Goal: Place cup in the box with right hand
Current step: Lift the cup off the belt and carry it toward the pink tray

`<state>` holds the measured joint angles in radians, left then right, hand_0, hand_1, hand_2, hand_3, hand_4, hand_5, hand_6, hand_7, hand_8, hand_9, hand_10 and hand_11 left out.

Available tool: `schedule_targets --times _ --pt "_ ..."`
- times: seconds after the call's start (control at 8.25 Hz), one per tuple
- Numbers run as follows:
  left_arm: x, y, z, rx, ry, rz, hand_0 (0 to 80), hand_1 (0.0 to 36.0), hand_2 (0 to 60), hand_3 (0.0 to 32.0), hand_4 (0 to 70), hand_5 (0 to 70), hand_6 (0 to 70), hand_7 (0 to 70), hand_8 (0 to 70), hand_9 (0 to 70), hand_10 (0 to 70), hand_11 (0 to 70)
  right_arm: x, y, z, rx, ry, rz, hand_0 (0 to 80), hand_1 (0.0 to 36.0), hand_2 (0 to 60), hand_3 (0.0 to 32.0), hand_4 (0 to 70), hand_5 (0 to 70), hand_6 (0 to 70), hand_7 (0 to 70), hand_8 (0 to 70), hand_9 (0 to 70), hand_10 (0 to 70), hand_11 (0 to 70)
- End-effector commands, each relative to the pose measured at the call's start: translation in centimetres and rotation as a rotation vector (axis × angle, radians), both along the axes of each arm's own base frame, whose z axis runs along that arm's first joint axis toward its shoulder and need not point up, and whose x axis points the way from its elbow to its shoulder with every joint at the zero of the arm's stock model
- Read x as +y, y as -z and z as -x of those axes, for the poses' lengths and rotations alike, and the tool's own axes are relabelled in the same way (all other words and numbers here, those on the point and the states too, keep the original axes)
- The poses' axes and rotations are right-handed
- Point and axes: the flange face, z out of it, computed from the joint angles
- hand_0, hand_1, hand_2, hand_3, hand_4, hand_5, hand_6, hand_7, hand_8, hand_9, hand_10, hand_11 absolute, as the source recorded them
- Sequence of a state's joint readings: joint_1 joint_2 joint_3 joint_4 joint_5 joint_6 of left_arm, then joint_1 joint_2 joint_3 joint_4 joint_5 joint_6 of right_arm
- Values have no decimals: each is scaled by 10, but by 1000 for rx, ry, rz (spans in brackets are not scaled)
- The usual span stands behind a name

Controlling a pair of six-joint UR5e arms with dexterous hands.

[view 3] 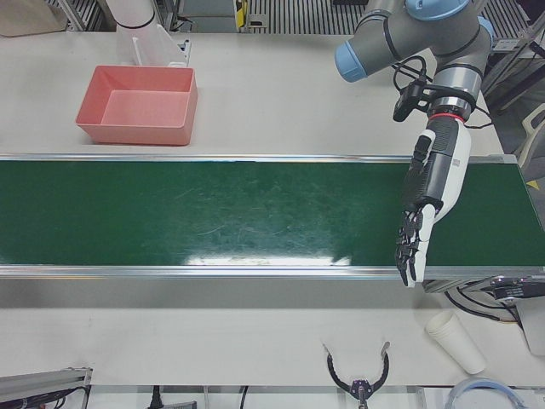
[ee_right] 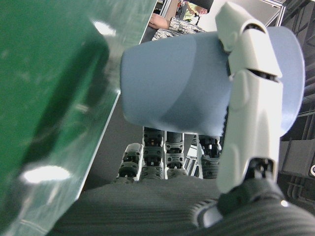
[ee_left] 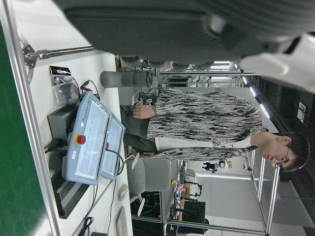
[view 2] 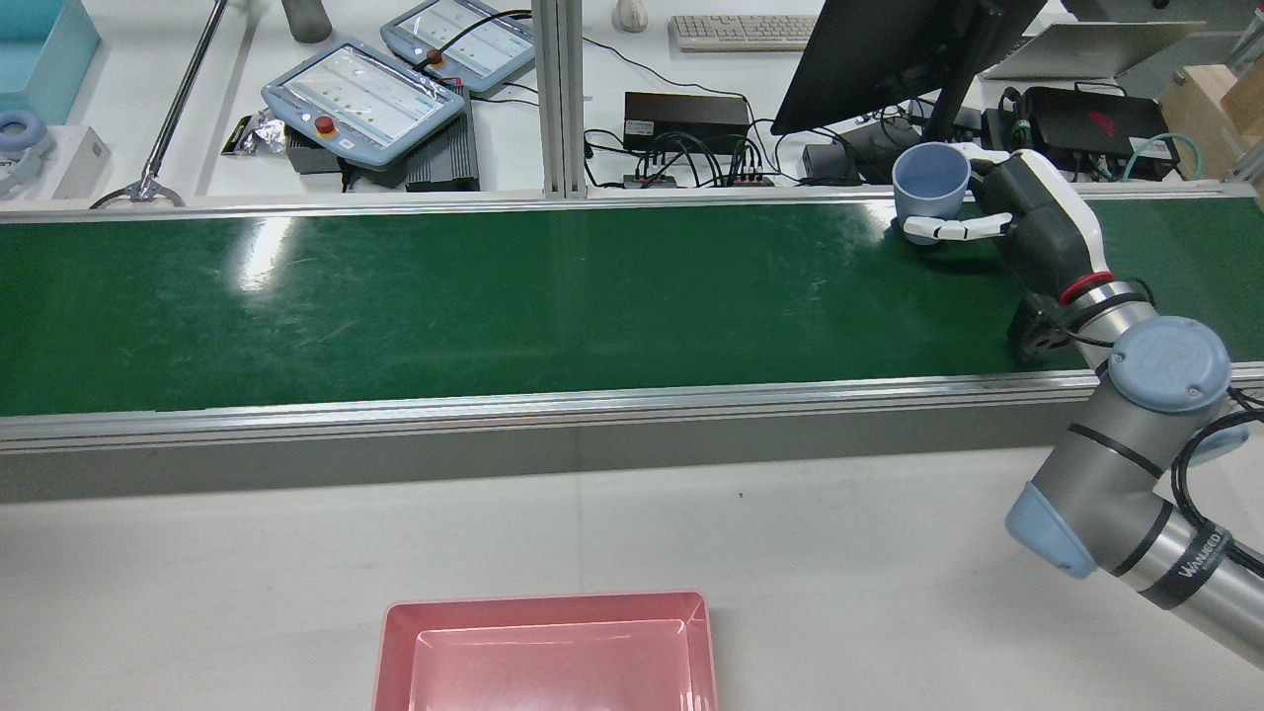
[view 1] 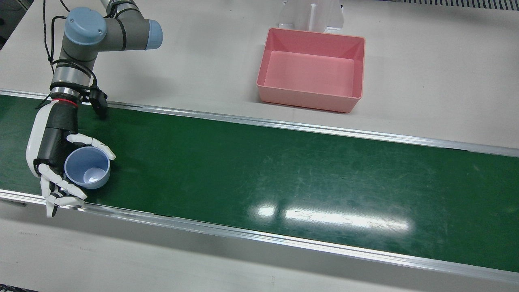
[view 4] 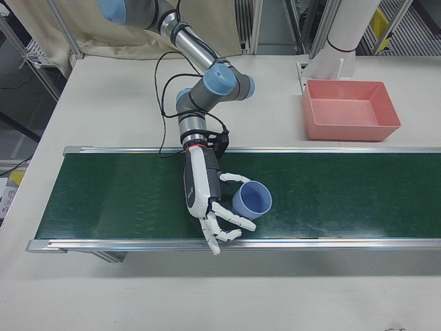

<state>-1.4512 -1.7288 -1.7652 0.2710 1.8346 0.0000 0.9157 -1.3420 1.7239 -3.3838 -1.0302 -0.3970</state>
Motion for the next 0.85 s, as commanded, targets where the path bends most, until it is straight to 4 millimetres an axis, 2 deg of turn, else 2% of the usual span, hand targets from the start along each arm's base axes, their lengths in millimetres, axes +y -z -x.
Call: schedule_targets --times 0.0,0.12,0.24,0.48,0.61,0.73 --pt "0 0 0 0 0 0 0 0 0 0 0 0 0 0 0 0 0 0 8 6 -12 31 -45 52 773 360 600 0 700 188 428 700 611 700 477 688" --pt "0 0 0 0 0 0 0 0 0 0 0 0 0 0 0 0 0 0 9 11 -15 20 -48 43 800 360 600 0 700 202 448 700 673 700 551 700" --pt "0 0 0 0 0 0 0 0 0 0 0 0 0 0 0 0 0 0 14 27 -18 3 -46 15 766 360 600 0 700 200 448 700 676 700 560 700" --pt "0 0 0 0 0 0 0 0 0 0 0 0 0 0 0 0 0 0 34 65 -10 -33 -14 -56 773 360 600 0 700 189 440 700 658 700 538 700" --pt "0 0 0 0 0 0 0 0 0 0 0 0 0 0 0 0 0 0 43 91 -8 -37 -7 -105 696 360 600 0 700 186 438 700 651 700 530 700" --pt "0 0 0 0 0 0 0 0 0 0 0 0 0 0 0 0 0 0 62 123 1 -39 20 -157 743 360 600 0 700 185 437 700 649 700 523 700"
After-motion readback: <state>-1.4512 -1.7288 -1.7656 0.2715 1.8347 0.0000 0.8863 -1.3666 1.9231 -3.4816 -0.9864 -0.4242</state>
